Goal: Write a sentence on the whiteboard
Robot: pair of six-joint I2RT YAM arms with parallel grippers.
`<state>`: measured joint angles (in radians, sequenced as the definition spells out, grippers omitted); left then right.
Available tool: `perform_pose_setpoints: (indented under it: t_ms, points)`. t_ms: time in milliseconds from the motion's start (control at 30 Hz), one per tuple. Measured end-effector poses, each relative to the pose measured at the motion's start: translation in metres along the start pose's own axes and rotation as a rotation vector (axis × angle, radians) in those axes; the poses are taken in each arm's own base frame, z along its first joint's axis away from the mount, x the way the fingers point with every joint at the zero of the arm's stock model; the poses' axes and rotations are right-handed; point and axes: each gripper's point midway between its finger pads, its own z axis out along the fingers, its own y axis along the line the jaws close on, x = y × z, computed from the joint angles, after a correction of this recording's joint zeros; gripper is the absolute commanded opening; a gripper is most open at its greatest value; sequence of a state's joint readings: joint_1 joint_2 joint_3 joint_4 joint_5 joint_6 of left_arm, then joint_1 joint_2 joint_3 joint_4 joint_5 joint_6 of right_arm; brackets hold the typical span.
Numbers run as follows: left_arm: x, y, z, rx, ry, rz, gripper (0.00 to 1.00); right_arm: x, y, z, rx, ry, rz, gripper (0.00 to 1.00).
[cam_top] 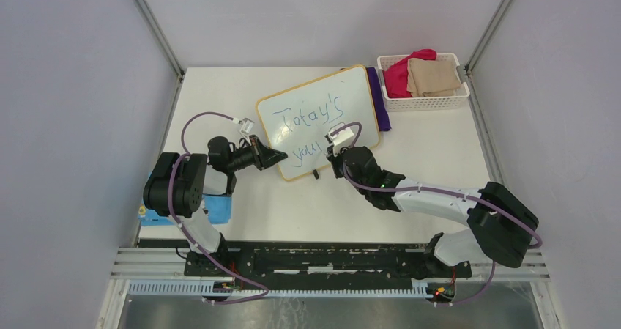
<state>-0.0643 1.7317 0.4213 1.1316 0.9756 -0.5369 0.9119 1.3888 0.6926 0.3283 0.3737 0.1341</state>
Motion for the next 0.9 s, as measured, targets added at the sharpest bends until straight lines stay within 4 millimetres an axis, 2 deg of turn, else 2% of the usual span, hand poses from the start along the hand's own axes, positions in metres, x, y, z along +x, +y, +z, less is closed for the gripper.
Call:
perform_pose_setpoints:
  t_ms: [300,567,900]
  points:
    - [0.000,0.000,0.000,0.001,0.001,0.000,0.02,-0.003,0.000,0.001,0.001,0.004,-0.002,0.00]
    - [0.000,0.000,0.001,0.002,0.003,-0.001,0.02,-0.017,-0.001,0.005,0.008,-0.015,0.004,0.00]
    - [0.000,0.000,0.001,0.001,0.004,-0.002,0.02,-0.023,-0.008,0.008,0.021,-0.023,0.012,0.00]
